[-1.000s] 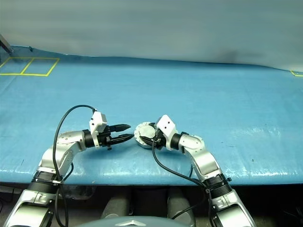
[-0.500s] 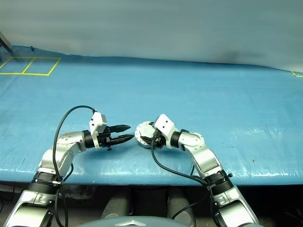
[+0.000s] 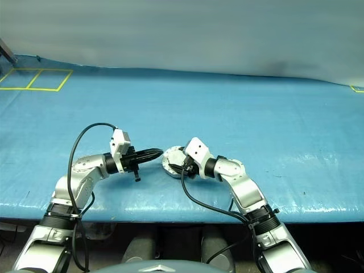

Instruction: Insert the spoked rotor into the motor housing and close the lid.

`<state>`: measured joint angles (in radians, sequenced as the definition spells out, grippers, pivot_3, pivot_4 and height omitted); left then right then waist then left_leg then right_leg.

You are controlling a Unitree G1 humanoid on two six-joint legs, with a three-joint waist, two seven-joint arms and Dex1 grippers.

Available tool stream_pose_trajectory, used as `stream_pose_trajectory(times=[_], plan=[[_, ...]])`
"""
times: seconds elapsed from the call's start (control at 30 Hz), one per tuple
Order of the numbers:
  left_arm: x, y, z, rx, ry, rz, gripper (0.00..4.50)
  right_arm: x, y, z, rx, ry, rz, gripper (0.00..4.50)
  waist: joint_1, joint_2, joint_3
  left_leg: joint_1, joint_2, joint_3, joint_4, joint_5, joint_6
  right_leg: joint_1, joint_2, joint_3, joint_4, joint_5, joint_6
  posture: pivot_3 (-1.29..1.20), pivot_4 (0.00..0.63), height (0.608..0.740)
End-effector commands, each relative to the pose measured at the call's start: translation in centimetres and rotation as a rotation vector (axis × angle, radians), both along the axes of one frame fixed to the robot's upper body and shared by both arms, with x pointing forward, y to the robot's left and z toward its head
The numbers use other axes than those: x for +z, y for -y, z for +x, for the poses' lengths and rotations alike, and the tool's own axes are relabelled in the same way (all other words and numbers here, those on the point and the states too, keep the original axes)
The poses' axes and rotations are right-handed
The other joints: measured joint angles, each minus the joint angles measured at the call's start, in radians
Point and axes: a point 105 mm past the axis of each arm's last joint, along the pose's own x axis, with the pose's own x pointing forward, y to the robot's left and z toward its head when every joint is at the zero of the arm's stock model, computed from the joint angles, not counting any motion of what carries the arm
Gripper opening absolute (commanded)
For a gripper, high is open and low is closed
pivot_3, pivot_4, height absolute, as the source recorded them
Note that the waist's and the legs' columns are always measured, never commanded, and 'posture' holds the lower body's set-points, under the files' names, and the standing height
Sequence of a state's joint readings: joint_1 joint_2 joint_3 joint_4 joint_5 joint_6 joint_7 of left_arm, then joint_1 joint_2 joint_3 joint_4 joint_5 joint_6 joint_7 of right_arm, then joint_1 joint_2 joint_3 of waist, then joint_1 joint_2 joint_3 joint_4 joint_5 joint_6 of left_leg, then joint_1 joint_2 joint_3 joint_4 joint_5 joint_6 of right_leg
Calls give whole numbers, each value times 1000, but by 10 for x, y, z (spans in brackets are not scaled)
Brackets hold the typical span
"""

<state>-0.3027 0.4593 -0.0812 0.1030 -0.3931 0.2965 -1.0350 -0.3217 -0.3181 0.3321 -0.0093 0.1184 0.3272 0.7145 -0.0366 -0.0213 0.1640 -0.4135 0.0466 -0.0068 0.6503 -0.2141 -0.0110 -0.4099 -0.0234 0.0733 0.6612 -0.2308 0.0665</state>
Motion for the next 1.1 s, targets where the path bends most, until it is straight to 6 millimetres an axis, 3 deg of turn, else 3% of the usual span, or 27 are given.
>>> stream_pose_trajectory(times=[0.03,0.37,0.93,1.0,1.1], plan=[[3,6,3,-20,24,17,25,-16,15,4,-75,-26,-70,3034,0,0,0,0,0,0,0,0,0,0,0,0,0,0,0,0,150,740],[-18,4,0,-33,-9,92,25,-14,17,6,-93,-14,-65,3034,0,0,0,0,0,0,0,0,0,0,0,0,0,0,0,0,150,740],[-28,10,-1,-37,-22,107,25,-11,13,0,-70,-60,-33,3034,2,0,-1,0,0,0,0,0,0,0,-1,0,-1,0,0,0,150,740],[-29,10,-1,-38,-22,111,0,-11,12,-2,-53,-64,-36,3813,2,0,-1,0,0,0,0,0,0,0,-1,0,-1,0,0,0,150,740],[-29,10,-1,-39,-22,114,0,-7,10,-3,-40,-34,-26,4475,2,0,-1,-1,0,0,0,0,0,0,-1,0,-1,0,0,0,150,740]])
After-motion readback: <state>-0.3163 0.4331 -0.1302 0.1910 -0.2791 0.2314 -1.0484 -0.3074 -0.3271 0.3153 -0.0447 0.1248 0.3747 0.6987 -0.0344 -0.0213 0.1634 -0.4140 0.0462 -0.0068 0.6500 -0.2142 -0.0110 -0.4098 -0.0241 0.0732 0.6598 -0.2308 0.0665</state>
